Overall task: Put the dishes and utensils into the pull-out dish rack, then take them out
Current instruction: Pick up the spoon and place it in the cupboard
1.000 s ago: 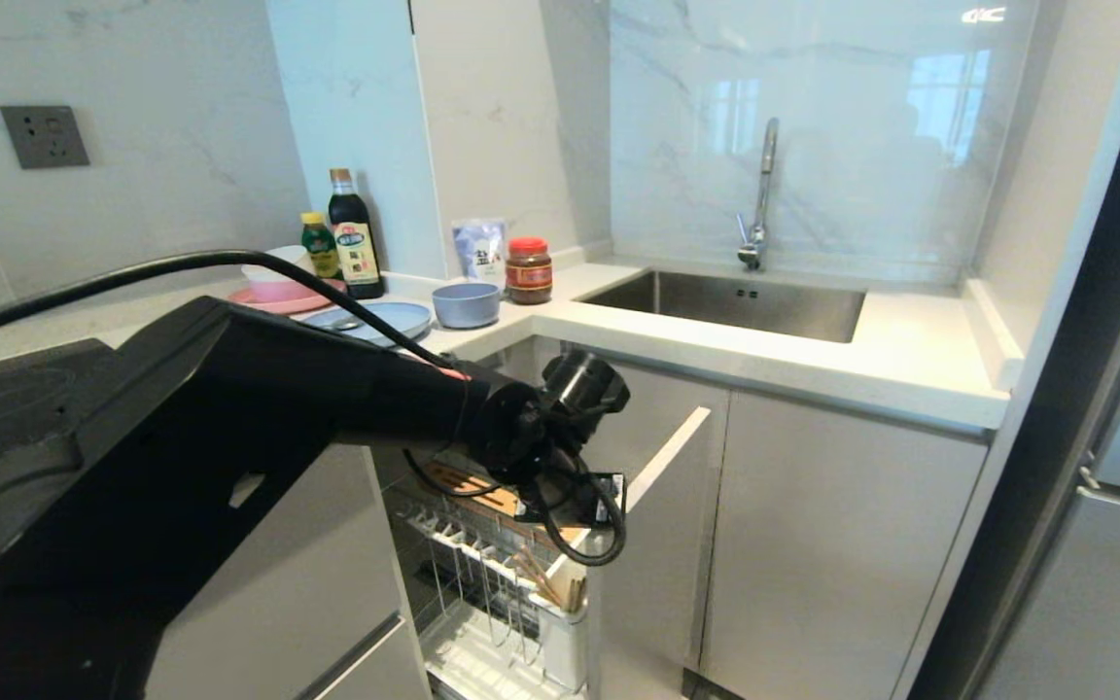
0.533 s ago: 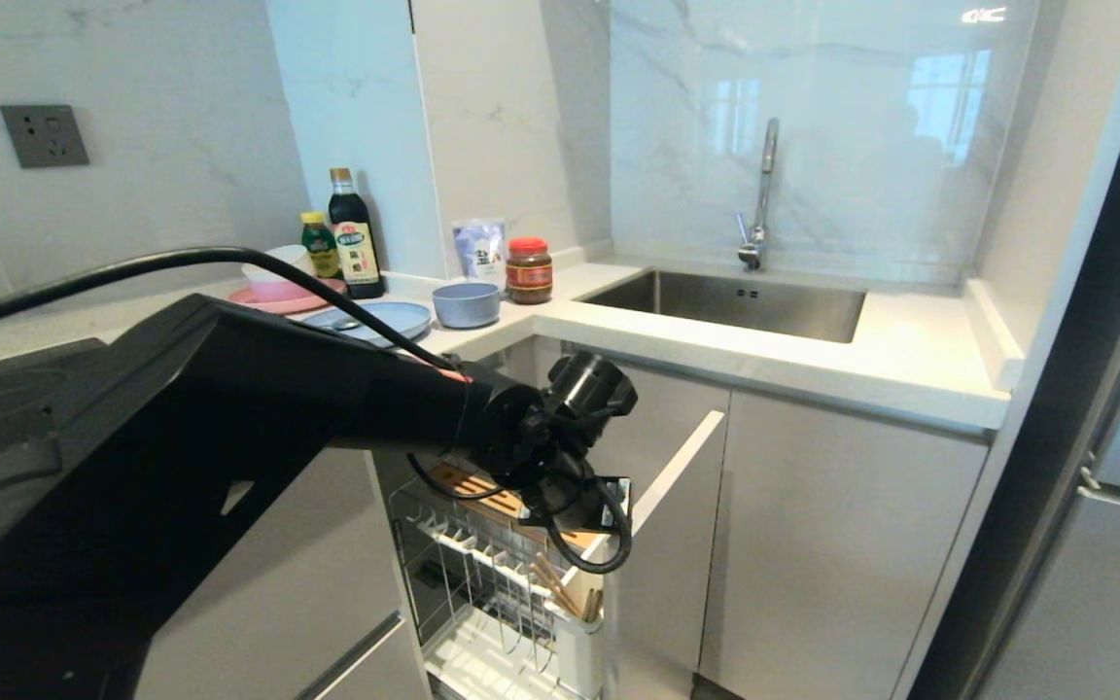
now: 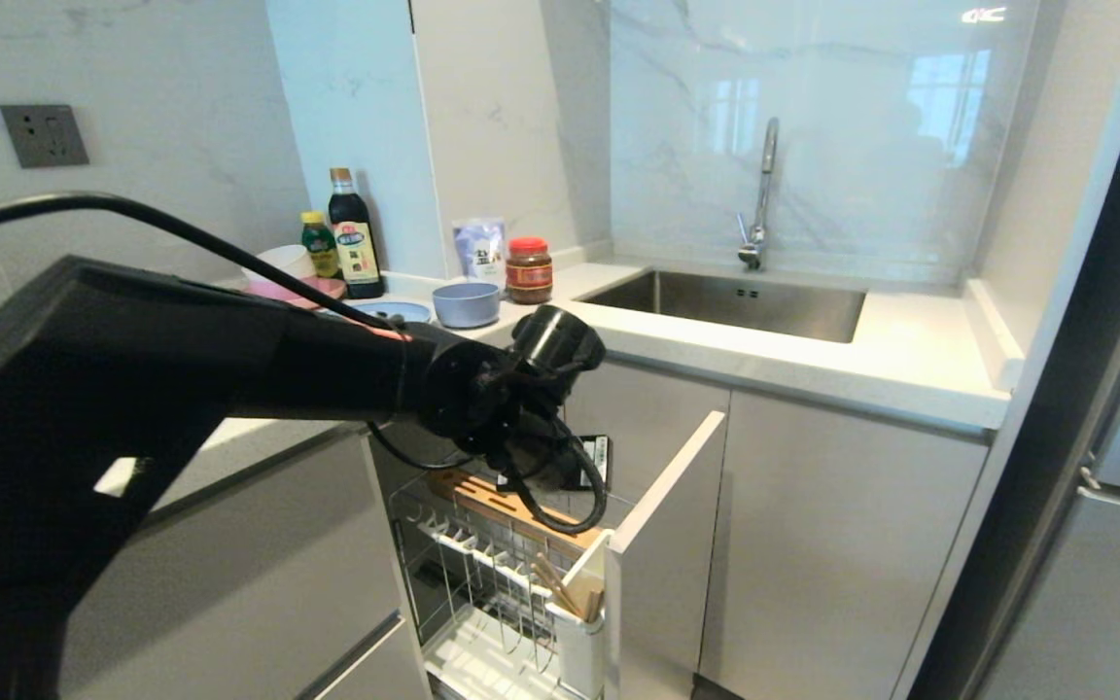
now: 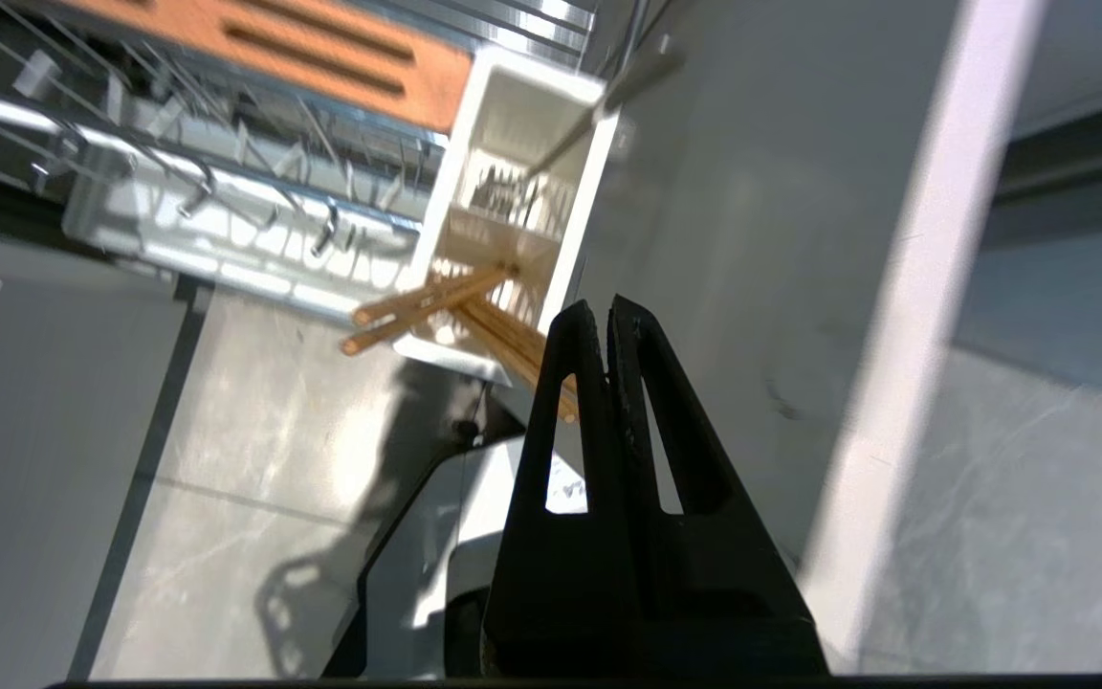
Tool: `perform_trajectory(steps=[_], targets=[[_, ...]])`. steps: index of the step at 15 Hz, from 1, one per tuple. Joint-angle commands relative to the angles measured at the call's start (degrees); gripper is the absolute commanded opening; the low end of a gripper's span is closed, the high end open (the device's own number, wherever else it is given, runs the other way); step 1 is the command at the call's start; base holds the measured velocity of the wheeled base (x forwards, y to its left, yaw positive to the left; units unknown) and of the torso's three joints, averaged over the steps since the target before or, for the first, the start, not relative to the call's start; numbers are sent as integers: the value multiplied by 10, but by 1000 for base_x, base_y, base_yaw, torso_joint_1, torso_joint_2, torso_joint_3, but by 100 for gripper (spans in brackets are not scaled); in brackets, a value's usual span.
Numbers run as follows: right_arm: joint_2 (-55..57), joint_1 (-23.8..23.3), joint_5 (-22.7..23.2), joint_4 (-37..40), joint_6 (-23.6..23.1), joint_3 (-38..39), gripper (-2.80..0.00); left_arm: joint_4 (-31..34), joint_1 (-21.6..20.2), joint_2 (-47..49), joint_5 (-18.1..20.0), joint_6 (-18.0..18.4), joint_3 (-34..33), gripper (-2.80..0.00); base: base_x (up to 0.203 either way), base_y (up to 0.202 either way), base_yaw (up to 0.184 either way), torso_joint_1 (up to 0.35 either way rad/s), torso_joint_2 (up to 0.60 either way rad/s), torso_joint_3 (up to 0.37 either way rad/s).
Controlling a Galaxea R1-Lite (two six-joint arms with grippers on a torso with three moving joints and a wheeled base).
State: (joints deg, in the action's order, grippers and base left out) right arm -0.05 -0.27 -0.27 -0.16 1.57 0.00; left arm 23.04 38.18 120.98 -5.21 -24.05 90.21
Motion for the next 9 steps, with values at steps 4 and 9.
perform_trajectory(steps=[4, 9], targets=[[-2, 0, 0, 0, 0, 1, -280, 1, -58, -183, -3, 12, -4, -280, 0, 0, 0, 0, 0, 0], [-1, 0, 0, 0, 0, 1, -280, 0, -149, -372, -3, 75, -20, -280, 0, 0, 0, 0, 0, 0]])
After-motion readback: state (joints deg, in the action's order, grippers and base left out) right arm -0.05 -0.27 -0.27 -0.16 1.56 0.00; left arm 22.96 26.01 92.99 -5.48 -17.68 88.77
